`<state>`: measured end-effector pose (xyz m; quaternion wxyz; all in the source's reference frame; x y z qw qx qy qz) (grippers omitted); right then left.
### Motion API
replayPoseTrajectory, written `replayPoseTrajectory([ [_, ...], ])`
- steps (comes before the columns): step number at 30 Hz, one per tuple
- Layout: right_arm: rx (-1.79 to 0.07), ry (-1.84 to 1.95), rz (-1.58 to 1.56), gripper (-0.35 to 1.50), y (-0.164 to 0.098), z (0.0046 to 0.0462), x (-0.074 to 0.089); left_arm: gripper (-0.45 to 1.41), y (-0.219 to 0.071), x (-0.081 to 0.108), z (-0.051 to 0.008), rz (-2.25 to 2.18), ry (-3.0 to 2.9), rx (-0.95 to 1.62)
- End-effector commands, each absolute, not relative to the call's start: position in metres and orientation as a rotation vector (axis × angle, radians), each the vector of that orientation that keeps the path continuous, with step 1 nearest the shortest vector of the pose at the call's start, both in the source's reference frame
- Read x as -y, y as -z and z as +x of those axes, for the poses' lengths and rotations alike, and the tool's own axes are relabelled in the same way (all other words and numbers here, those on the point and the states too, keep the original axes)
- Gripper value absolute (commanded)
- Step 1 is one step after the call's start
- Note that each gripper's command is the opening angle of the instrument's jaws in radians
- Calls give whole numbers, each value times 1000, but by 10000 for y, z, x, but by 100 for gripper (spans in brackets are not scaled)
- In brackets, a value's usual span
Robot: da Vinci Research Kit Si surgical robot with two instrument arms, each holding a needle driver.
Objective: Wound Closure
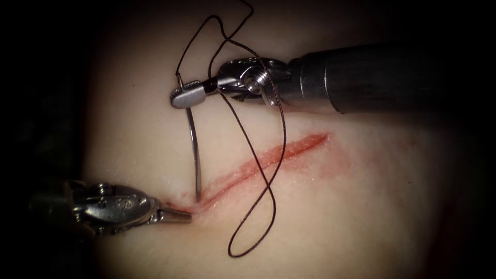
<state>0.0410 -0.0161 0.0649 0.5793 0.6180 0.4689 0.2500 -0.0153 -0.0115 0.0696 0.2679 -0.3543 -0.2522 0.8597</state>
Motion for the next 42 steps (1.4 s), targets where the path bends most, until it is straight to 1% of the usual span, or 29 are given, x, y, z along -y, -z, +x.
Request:
replayPoseTrajectory([
  [1, -1085, -594, 1453, -35, -650, 416, 162, -45, -702, 119, -158, -956, -2319, 683],
  [16, -1009, -675, 1542, -35, -652, 415, 176, -45, -702, 119, -158, -956, -2319, 683],
  [36, -1054, -612, 1590, -35, -625, 422, 183, -45, -702, 119, -159, -955, -2319, 682],
  [42, -1120, -531, 1559, -35, -615, 424, 178, -45, -702, 119, -159, -955, -2319, 683],
])
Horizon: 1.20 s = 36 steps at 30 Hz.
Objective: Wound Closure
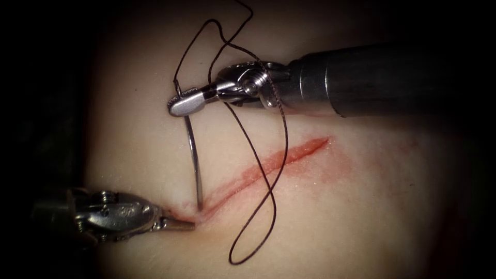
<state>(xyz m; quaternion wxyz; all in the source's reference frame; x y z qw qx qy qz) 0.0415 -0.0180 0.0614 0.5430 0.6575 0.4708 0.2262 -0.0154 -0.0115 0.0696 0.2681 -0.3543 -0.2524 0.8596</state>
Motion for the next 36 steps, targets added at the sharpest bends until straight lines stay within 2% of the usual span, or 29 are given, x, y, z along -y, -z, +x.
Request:
replayPoseTrajectory([
  [1, -1124, -526, 1557, -35, -615, 424, 178, -45, -702, 119, -159, -955, -2319, 683],
  [6, -1228, -414, 1468, -35, -613, 424, 177, -45, -701, 119, -159, -955, -2319, 683],
  [14, -1257, -406, 1438, -35, -612, 424, 176, -45, -701, 119, -159, -955, -2319, 683],
  [23, -1133, -574, 1554, -35, -614, 421, 173, -45, -701, 119, -159, -955, -2319, 683],
  [33, -1120, -600, 1566, -35, -613, 418, 173, -45, -702, 119, -159, -955, -2318, 682],
  [36, -1244, -491, 1450, -35, -612, 414, 174, -45, -702, 119, -159, -952, -2313, 684],
])
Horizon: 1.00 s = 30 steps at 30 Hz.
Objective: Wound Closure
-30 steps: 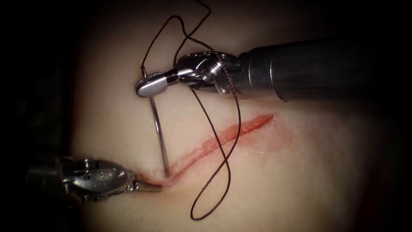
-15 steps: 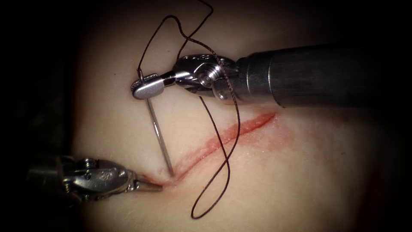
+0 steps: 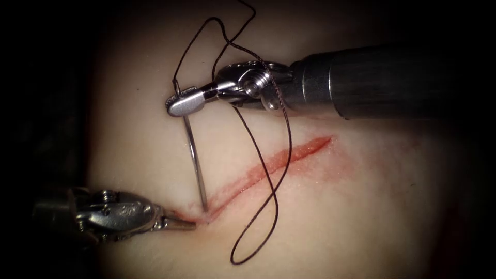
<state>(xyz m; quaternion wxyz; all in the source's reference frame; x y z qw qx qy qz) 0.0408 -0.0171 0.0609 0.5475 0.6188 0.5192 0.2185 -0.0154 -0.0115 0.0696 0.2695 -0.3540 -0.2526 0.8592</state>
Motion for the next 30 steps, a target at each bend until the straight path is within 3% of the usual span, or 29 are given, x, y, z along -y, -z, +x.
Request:
replayPoseTrajectory([
  [1, -1264, -471, 1430, -35, -611, 413, 174, -45, -702, 119, -159, -952, -2313, 684],
  [13, -1296, -417, 1329, -35, -608, 404, 173, -45, -702, 119, -159, -952, -2313, 684],
  [25, -1111, -657, 1507, -35, -603, 399, 165, -45, -702, 119, -159, -952, -2313, 684],
  [30, -1182, -586, 1435, -35, -603, 400, 166, -45, -702, 119, -159, -952, -2313, 684],
])
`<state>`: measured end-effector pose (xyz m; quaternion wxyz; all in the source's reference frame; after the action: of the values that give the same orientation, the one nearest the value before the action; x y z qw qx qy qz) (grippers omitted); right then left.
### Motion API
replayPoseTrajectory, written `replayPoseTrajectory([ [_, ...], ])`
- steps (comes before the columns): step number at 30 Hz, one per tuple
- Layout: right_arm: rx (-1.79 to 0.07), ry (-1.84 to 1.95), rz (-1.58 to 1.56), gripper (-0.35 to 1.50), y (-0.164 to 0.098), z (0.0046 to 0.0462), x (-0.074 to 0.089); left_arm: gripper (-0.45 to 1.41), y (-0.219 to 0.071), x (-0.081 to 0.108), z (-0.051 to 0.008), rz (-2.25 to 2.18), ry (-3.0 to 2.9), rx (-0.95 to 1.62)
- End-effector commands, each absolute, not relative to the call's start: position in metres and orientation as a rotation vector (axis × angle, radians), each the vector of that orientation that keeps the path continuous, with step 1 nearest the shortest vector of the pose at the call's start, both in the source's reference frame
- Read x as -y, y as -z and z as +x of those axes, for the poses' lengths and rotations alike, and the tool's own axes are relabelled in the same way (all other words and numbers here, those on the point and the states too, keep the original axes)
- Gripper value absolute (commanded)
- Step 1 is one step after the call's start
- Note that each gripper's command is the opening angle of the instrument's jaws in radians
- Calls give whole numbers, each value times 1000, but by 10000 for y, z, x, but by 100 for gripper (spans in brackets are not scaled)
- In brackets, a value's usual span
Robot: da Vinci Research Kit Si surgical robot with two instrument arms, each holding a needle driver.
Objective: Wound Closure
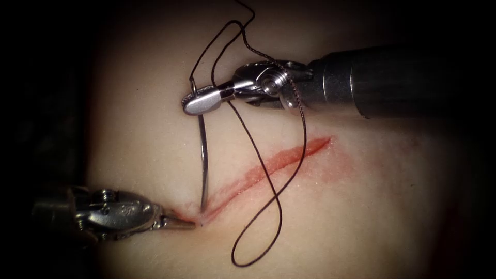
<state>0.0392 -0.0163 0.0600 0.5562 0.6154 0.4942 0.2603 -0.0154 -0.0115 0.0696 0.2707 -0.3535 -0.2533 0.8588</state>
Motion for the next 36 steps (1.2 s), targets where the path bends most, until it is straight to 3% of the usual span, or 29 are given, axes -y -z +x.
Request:
replayPoseTrajectory([
  [1, -1207, -558, 1405, -35, -602, 399, 166, -45, -702, 119, -159, -952, -2313, 684],
  [13, -1301, -448, 1300, -35, -602, 399, 167, -45, -702, 119, -159, -952, -2313, 684],
  [23, -1104, -702, 1471, -35, -598, 398, 166, -45, -702, 119, -159, -952, -2313, 684],
  [36, -1293, -448, 1316, -35, -597, 400, 168, -45, -701, 119, -159, -952, -2313, 684],
])
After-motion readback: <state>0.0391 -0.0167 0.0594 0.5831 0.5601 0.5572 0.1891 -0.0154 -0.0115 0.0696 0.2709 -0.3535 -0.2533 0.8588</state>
